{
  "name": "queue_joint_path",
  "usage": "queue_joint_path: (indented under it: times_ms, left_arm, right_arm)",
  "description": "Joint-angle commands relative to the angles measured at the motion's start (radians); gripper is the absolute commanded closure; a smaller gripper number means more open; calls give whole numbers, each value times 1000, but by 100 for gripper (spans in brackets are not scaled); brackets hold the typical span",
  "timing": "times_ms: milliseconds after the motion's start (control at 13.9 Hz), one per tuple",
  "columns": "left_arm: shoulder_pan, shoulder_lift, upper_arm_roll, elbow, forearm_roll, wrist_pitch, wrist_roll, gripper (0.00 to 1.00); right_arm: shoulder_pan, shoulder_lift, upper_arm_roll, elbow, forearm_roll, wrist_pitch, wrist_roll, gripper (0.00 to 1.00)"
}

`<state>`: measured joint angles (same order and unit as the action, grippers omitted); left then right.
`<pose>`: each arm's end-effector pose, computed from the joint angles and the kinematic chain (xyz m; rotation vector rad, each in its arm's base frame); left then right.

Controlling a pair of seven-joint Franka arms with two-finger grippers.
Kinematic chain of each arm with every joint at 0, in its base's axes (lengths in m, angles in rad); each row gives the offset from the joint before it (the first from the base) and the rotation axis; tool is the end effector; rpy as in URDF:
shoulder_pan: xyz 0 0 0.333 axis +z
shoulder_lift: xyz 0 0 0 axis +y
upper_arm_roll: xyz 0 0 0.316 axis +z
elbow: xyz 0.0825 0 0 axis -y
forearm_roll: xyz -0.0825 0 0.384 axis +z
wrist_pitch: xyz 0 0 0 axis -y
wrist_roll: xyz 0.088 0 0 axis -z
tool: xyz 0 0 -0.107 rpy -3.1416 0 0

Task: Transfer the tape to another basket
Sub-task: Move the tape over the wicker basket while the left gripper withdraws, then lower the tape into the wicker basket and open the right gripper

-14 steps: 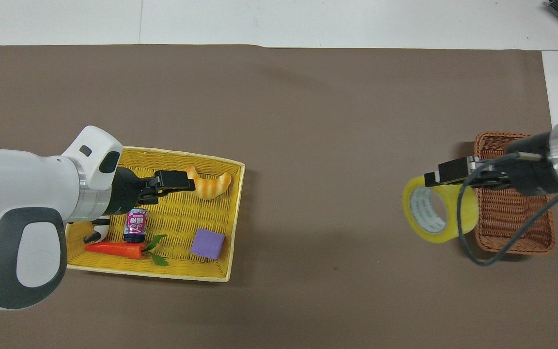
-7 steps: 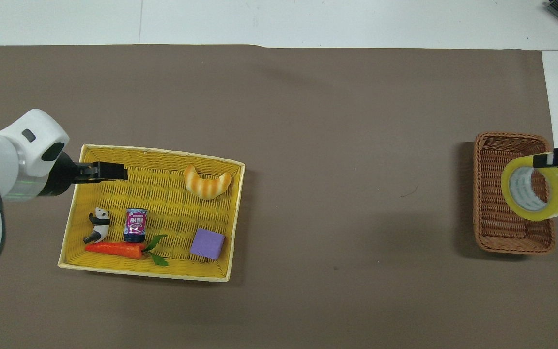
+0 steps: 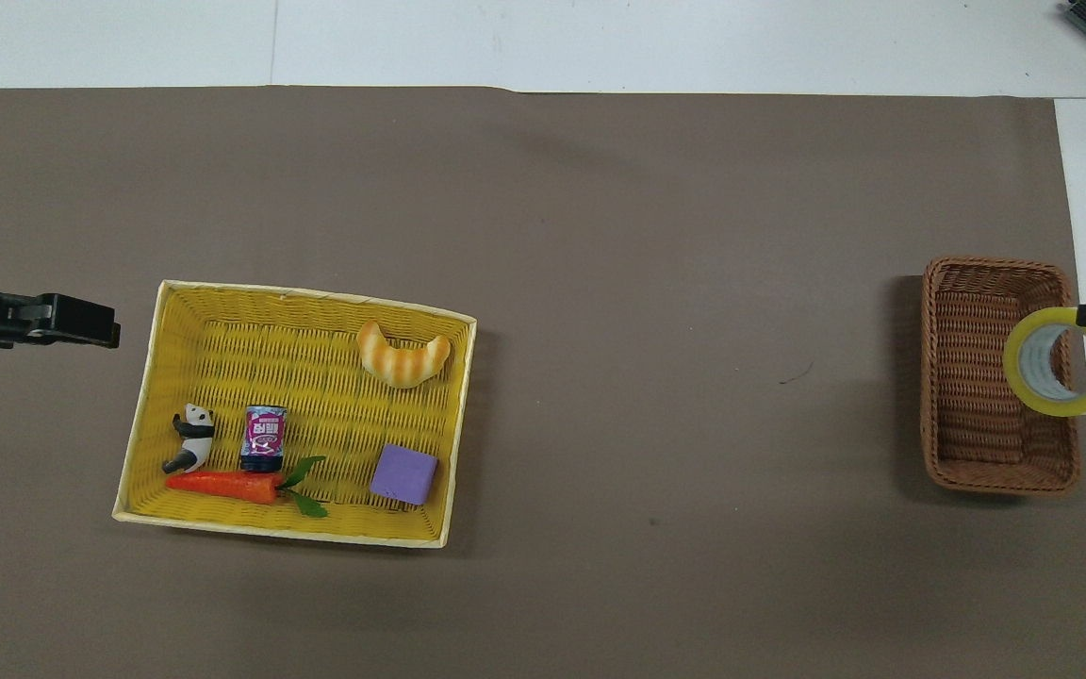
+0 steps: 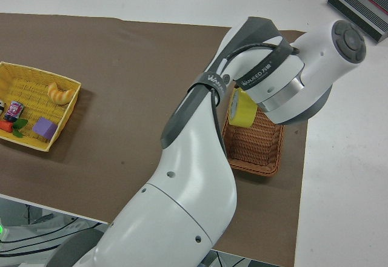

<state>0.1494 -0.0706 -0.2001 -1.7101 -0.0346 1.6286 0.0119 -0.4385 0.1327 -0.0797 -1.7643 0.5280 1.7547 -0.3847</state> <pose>0.5349 -0.0342 0.6013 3.1199 -0.0933 -0.0198 0.5353 -0.2513 0.4833 -2.6044 0.3535 -0.1267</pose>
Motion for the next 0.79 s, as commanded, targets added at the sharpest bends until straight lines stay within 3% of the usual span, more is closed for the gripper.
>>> queue_joint_path:
  times_ms: [0, 143, 358, 574, 717]
  left_arm:
    - [18, 96, 16, 159, 21, -136, -27, 0]
    - [18, 132, 18, 217, 19, -173, -71, 0]
    - [13, 115, 19, 185, 28, -148, -78, 0]
    - [15, 115, 19, 184, 29, -151, -75, 0]
    - [16, 115, 19, 185, 29, -145, -78, 0]
  right_arm:
    - [-51, 59, 14, 12, 104, 14, -34, 100]
    - [-51, 88, 14, 12, 136, 26, -36, 100]
    - [-78, 125, 14, -14, 185, 31, -46, 100]
    - [-129, 202, 14, -18, 254, 29, -192, 100]
    - [-134, 203, 14, -27, 259, 29, -201, 100]
